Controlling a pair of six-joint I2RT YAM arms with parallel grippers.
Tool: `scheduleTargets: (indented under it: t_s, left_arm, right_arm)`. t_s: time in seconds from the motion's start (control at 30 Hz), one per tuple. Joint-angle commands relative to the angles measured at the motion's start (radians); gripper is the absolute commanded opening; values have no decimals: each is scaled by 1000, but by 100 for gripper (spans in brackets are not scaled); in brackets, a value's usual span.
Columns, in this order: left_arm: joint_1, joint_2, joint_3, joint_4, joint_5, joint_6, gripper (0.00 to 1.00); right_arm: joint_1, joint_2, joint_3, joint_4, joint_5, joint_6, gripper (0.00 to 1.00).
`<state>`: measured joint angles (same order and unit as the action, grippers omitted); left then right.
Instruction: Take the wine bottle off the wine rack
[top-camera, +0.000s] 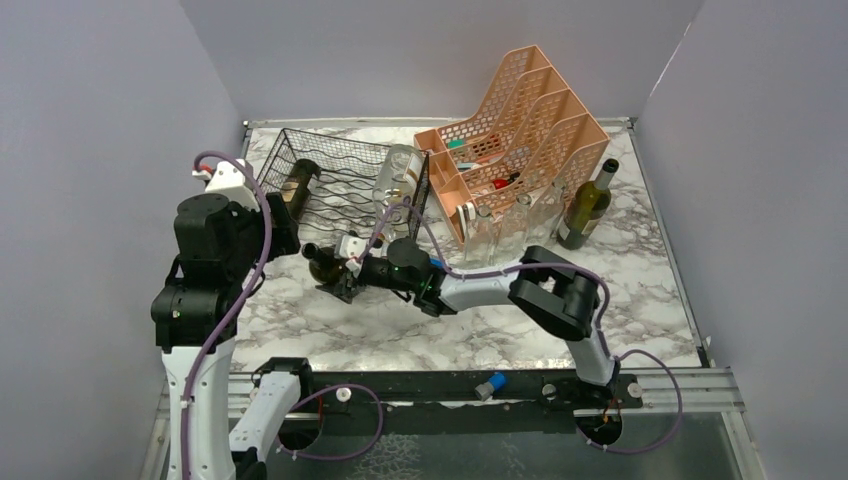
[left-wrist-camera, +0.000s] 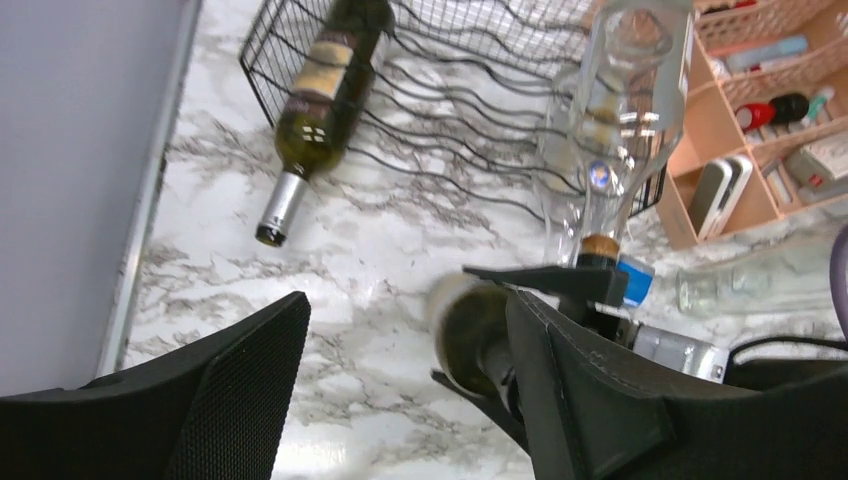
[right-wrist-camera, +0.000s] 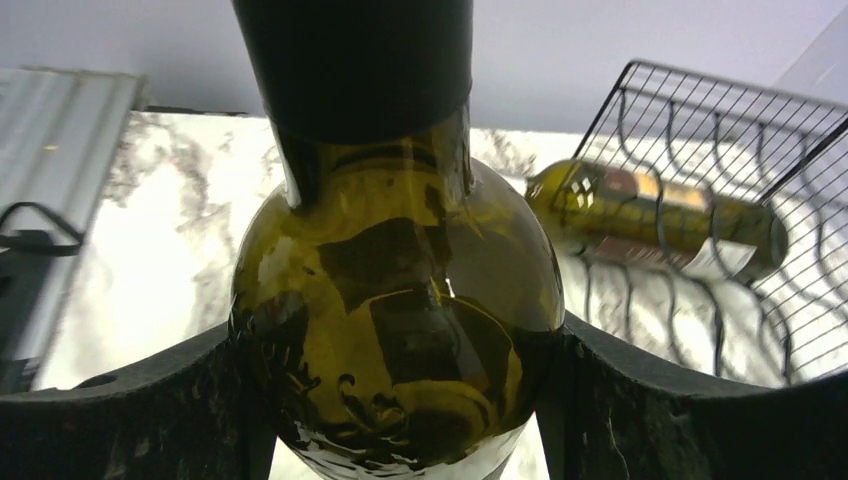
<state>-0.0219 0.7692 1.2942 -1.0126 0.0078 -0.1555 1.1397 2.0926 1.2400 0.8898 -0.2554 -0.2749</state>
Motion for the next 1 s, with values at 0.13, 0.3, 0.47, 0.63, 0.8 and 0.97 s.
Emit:
scheduleTargets:
  t_s: [0.13, 0.3, 0.47, 0.63, 0.8, 0.97]
  left_arm:
    - [-5, -33, 77, 72, -156, -13, 78]
    - [-5, -105, -41, 126, -161, -47, 81]
    - [-5, -113, -126, 144, -157, -40, 81]
    - [-6, -115, -168, 187, -144, -45, 81]
    - [-5, -108, -211, 228, -119, -59, 81]
    - [-5, -98, -246, 257, -60, -96, 81]
  right_arm:
    - [4, -304, -129, -100, -4, 250, 59]
    - [4, -480, -179, -227, 27, 296, 59]
    - [5, -649, -162, -483, 38, 336, 59]
    - [4, -818, -153, -774, 135, 352, 59]
    - [5, -981, -199, -1049, 322, 415, 60]
    - [3, -1122, -273, -1252, 489, 529, 59]
